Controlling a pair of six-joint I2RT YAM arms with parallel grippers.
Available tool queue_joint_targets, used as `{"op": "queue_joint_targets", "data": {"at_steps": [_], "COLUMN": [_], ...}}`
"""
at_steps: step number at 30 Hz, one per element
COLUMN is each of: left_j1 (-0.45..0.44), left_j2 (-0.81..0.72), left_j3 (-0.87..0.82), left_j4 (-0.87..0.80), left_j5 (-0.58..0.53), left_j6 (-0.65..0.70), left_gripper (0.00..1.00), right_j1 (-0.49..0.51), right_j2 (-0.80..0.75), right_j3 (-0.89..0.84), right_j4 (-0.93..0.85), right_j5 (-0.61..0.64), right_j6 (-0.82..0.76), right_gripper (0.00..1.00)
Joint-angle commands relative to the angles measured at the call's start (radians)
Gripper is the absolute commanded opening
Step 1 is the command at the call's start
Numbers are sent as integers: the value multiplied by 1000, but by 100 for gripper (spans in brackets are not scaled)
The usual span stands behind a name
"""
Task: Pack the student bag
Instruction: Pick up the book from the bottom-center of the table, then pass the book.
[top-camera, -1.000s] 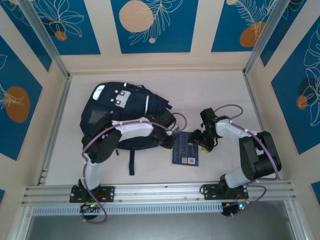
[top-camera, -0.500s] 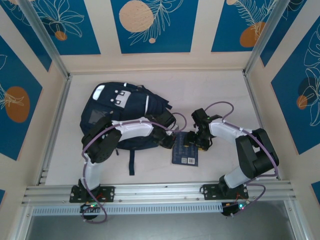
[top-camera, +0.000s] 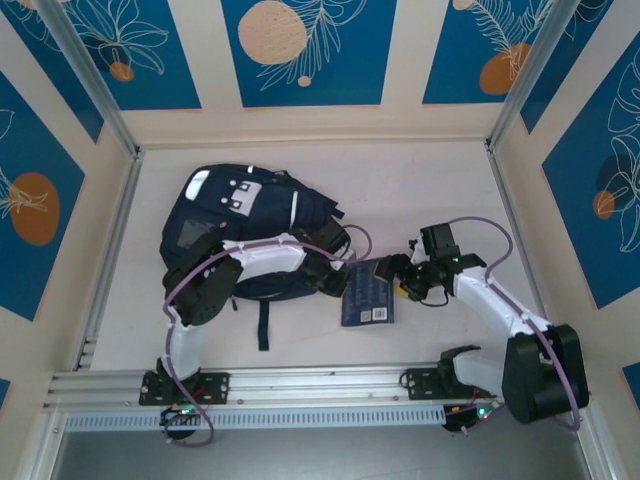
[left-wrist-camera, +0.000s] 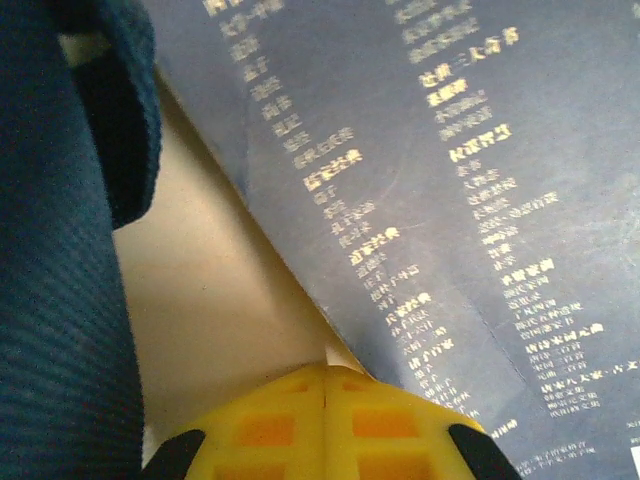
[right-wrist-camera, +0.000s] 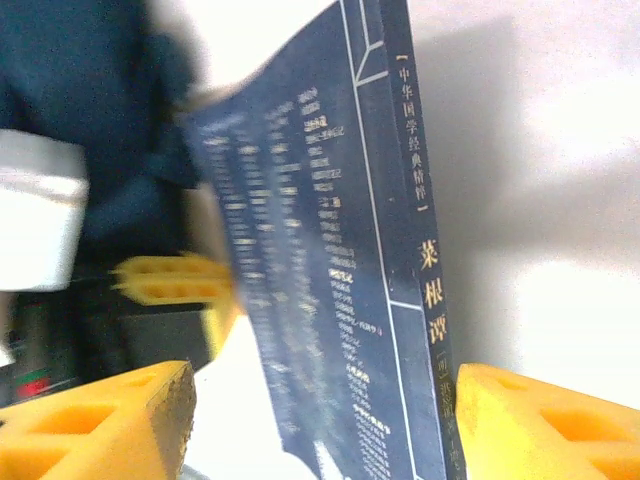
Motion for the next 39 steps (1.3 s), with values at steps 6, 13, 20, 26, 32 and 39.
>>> {"op": "queue_joint_targets", "data": {"at_steps": [6, 13, 20, 26, 32, 39], "left_j1": [-10, -8, 43, 54, 76, 160], "left_j2": [28, 19, -70, -271, -560, -740], "left_j3": [-10, -13, -55, -43, -39, -92], "left_j4": [35, 34, 62, -3, -84, 2], "left_j5": [39, 36, 50, 68, 31, 197], "left_j6": [0, -6, -70, -52, 33, 32], "left_gripper": [0, 0, 8, 34, 64, 100], "right_j1": [10, 6, -38, -25, 5, 65], "right_j2": [63, 98, -45, -231, -342, -360], "right_j3": [-78, -79, -81, -45, 67, 116], "right_j4": [239, 203, 128, 148, 203, 489], "right_j5": [-276, -174, -99, -143, -233, -445], "right_j6": [95, 58, 35, 5, -43, 15], "right_gripper": [68, 55, 7, 0, 0, 0]}}
